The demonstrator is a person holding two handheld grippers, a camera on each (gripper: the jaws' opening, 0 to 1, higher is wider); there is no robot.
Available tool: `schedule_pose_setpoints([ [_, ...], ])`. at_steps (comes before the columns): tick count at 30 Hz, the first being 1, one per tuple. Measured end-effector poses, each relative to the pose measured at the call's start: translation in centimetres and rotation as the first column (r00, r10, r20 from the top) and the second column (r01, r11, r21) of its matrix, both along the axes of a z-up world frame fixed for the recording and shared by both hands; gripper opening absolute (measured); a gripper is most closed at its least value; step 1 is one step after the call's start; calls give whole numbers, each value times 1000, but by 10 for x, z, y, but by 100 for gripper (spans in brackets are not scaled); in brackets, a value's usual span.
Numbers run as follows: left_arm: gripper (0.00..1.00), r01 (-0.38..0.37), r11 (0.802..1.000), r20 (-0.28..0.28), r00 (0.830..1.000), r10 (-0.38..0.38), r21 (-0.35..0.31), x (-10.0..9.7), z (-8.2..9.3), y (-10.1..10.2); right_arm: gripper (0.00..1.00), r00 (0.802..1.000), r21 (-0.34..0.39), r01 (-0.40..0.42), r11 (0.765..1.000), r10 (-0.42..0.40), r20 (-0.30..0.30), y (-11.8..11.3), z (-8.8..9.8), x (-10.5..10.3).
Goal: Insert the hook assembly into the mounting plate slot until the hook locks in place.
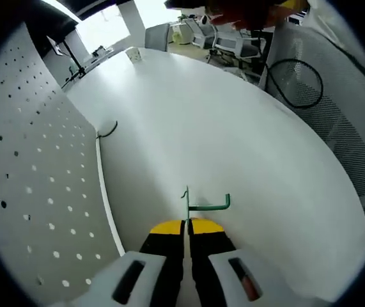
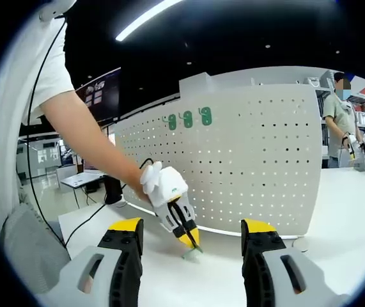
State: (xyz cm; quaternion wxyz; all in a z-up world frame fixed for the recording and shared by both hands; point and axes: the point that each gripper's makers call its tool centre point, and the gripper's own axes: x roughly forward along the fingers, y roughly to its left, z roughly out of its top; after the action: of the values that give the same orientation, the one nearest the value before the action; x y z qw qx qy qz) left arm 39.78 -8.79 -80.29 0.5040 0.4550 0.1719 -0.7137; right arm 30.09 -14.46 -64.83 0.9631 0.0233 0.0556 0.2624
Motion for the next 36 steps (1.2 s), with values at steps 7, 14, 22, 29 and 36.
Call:
schedule_pose_setpoints([
  [7, 2, -22, 999, -7, 1000, 21, -43, -2, 10, 1, 60, 1000, 19, 16, 1000, -16, 2, -4, 2, 1],
  [14, 2, -82, 990, -20, 997, 80, -113, 0, 26, -2, 60, 1000, 23, 15, 1000, -15, 6, -3, 3, 1],
  [22, 2, -140, 976, -50, 990, 133, -168, -2, 38, 0, 60, 1000, 23, 11, 1000, -11, 13, -2, 7, -1],
  [29, 2, -216, 948, -83, 976, 202, -235, 1, 54, -3, 60, 1000, 26, 11, 1000, -12, 19, -3, 8, -1],
  [36, 2, -272, 922, -107, 962, 252, -275, -3, 64, -3, 60, 1000, 25, 10, 1000, -10, 26, -2, 12, -4],
])
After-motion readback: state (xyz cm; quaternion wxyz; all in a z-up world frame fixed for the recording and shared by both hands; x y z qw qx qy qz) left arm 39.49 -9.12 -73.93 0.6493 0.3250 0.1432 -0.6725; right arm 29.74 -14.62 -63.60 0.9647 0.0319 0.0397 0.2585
